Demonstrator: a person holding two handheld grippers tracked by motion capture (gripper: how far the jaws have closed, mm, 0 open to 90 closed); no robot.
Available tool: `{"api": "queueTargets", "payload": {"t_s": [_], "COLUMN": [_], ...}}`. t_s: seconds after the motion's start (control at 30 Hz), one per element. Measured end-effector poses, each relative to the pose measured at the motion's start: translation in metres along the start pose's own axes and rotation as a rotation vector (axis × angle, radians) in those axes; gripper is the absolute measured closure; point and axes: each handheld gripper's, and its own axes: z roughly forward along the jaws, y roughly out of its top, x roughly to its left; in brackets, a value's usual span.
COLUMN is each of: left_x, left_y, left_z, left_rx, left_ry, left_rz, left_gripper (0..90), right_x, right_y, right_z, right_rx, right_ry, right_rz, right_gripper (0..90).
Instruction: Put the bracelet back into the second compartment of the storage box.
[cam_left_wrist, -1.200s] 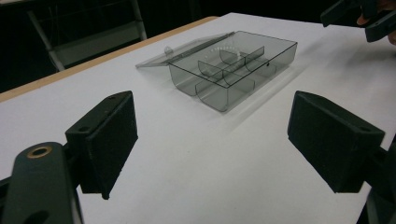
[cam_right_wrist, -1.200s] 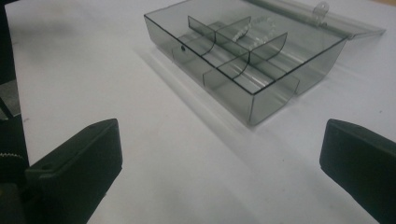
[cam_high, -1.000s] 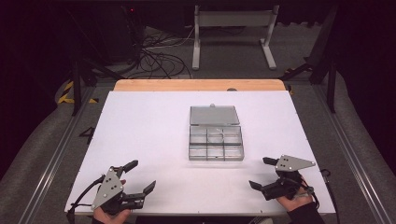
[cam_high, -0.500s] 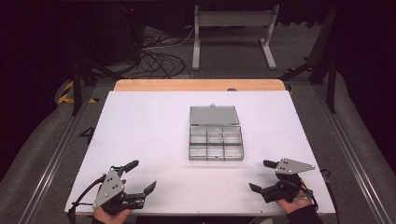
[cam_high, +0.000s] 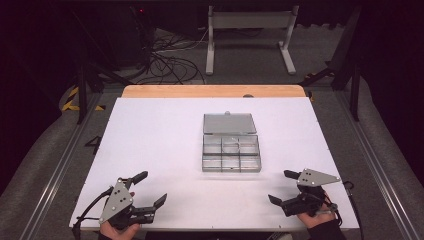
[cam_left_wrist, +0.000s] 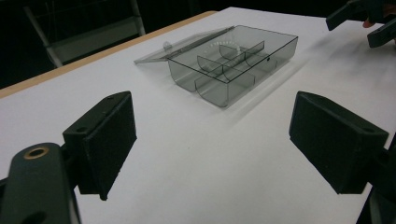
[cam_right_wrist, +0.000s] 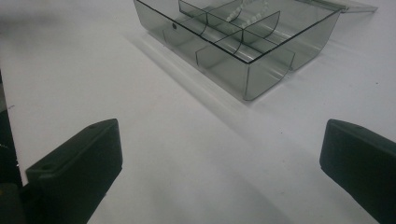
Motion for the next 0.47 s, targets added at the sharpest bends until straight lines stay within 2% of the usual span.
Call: {"api": "queueTargets", "payload": {"t_s": [0.33,0.47], "left_x": [0.0019,0.0024], "left_y": [-0.0003,-0.0002], "left_z": [-0.0014,-0.0006], "left_rx": [-0.007,-0.002], "left_ry": [-0.001,0.003], "left_rz": [-0.016,-0.002], "left_gripper": [13.9,13.9], "right_x": [0.0008,0.0005], "right_y": [0.0026,0.0042], "right_z": [-0.0026,-0.0042], "right_rx": [0.019,0.030], "right_ry": [-0.016,-0.027], "right_rz": [-0.032,-0.050], "right_gripper": [0.0,0.0]}}
